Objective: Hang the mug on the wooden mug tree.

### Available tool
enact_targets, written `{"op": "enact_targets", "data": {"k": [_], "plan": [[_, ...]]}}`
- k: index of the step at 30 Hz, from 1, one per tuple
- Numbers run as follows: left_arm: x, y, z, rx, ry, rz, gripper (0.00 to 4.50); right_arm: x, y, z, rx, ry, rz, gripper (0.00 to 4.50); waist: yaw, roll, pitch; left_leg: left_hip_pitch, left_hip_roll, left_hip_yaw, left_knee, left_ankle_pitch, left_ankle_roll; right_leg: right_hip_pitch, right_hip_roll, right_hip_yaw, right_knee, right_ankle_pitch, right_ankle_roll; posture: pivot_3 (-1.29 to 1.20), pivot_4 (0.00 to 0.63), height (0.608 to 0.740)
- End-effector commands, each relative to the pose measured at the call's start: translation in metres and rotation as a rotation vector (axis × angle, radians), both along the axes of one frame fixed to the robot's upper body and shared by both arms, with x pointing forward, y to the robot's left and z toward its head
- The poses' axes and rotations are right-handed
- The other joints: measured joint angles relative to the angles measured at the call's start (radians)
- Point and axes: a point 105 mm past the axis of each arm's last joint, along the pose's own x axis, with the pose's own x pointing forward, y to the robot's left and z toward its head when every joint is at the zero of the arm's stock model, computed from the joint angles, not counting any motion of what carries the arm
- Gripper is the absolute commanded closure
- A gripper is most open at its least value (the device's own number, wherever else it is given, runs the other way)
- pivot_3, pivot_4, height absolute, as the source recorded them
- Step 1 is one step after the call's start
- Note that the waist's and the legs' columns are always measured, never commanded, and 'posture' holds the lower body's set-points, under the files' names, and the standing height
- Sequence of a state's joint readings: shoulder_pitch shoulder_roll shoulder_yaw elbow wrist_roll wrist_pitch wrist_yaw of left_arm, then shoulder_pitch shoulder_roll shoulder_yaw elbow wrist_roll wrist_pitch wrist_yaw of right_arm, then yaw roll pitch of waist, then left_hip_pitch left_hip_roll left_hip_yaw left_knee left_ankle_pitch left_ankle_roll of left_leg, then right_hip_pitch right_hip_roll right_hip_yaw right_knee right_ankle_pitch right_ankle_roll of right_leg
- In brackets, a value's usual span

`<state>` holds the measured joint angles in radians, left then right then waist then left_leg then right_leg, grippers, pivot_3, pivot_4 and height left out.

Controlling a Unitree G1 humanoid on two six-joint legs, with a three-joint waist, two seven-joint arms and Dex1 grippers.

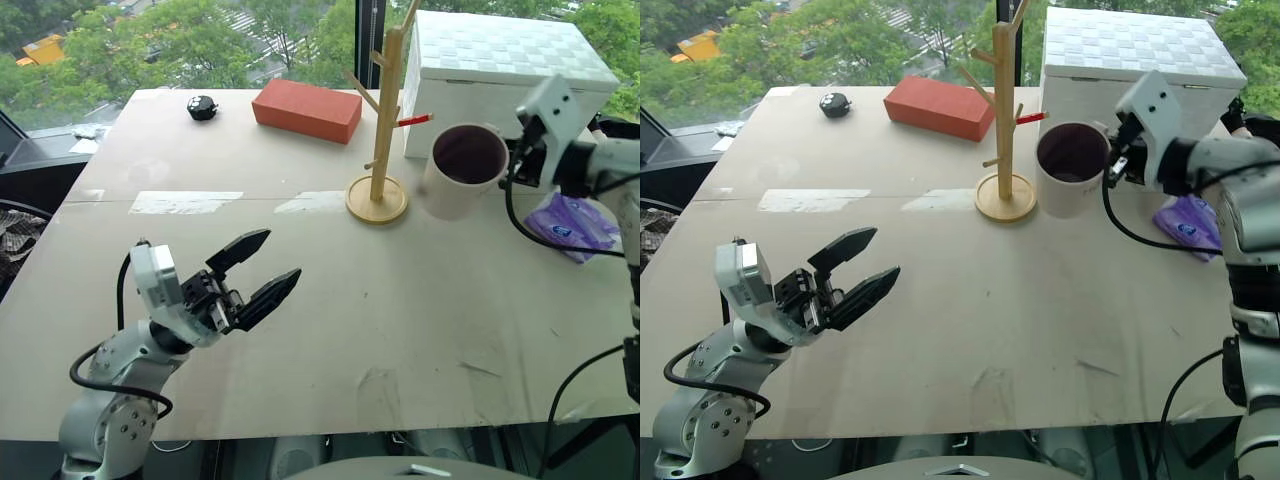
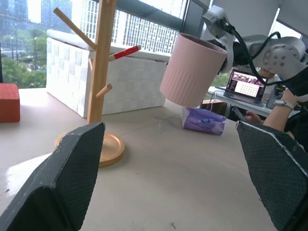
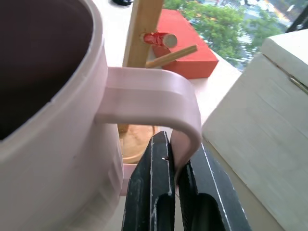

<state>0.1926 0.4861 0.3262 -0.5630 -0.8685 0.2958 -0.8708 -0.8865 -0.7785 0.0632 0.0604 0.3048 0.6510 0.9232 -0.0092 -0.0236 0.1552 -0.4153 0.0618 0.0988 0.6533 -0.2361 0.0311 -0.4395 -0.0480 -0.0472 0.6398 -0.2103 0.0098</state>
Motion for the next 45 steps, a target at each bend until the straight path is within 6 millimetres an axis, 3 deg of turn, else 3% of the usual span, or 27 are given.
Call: {"op": "enact_targets", "data": {"k": [1,6,17,23,24,26,33,36,39,42,45], "plan": [[-0.010,-0.003,0.013,-0.008,-0.068,-0.024,0.00,0.015,0.001,0.014,-0.044,-0.017,0.008,4.47,0.000,0.000,0.000,0.000,-0.001,0.001,0.000,-0.001,0.001,0.000,0.000,0.000,0.000,0.000,0.000,0.00,0.150,0.740],[-0.018,0.002,0.011,-0.039,-0.064,-0.007,0.00,0.036,0.015,0.023,-0.063,-0.021,0.054,4.47,-0.004,0.000,0.000,0.001,-0.002,0.001,0.000,-0.001,0.002,0.000,0.000,0.000,0.001,0.000,-0.001,0.00,0.150,0.740],[-0.028,0.009,0.005,-0.021,-0.064,0.058,0.00,0.062,0.053,0.032,-0.109,-0.032,0.129,4.47,-0.007,0.000,0.001,0.000,-0.001,0.004,-0.001,-0.001,0.002,-0.003,0.000,0.002,0.002,0.001,0.001,0.00,0.150,0.740],[-0.026,0.009,0.008,-0.024,-0.085,0.072,0.00,0.075,0.068,0.015,-0.151,0.006,0.091,4.47,-0.008,0.000,0.000,0.000,0.000,0.005,-0.001,-0.001,0.002,-0.004,0.000,0.003,0.003,0.001,0.000,0.00,0.150,0.740],[-0.025,0.009,0.008,-0.024,-0.088,0.074,0.00,0.077,0.068,0.012,-0.152,0.014,0.084,4.21,-0.007,0.000,0.000,0.000,0.000,0.005,-0.001,-0.001,0.002,-0.004,0.000,0.003,0.003,0.001,0.000,0.00,0.150,0.740],[-0.024,0.010,0.010,-0.007,-0.111,0.085,0.00,0.078,0.064,0.006,-0.148,0.027,0.076,3.69,-0.004,0.000,0.000,0.000,0.000,0.005,-0.001,-0.001,0.001,-0.004,0.000,0.002,0.003,0.001,0.000,0.00,0.150,0.740],[-0.015,0.006,0.015,-0.009,-0.136,0.055,0.00,0.070,0.024,0.016,-0.059,-0.013,0.066,0.44,-0.003,0.000,0.000,-0.001,-0.001,0.005,-0.001,-0.001,0.001,-0.003,-0.001,0.003,0.002,0.002,0.002,0.00,0.150,0.740],[-0.008,0.002,0.014,-0.010,-0.119,0.013,0.00,0.052,-0.004,0.022,0.014,-0.069,0.102,0.44,-0.002,0.000,0.000,-0.001,-0.001,0.005,-0.001,-0.001,0.001,-0.003,0.000,0.002,0.002,0.002,0.002,0.00,0.150,0.740],[-0.001,-0.002,0.009,0.040,-0.094,-0.010,0.00,0.030,-0.037,0.013,0.046,-0.083,0.072,0.44,0.002,0.000,0.000,0.000,0.000,0.004,-0.001,-0.001,0.001,-0.003,0.000,0.002,0.003,0.002,0.002,0.00,0.150,0.740],[0.003,-0.004,0.003,0.086,-0.057,-0.021,0.00,0.009,-0.053,0.002,0.102,-0.043,0.041,0.44,-0.001,0.001,0.000,0.001,0.000,0.004,0.000,-0.001,0.001,-0.002,-0.001,0.002,0.003,0.002,0.003,0.00,0.150,0.740],[0.010,-0.001,-0.008,0.174,0.000,0.007,0.00,-0.022,-0.072,-0.035,0.100,0.002,-0.019,0.44,-0.005,0.000,0.000,0.001,0.000,0.004,-0.001,-0.001,0.001,-0.001,0.000,0.002,0.003,0.002,0.003,0.00,0.150,0.740]]}}
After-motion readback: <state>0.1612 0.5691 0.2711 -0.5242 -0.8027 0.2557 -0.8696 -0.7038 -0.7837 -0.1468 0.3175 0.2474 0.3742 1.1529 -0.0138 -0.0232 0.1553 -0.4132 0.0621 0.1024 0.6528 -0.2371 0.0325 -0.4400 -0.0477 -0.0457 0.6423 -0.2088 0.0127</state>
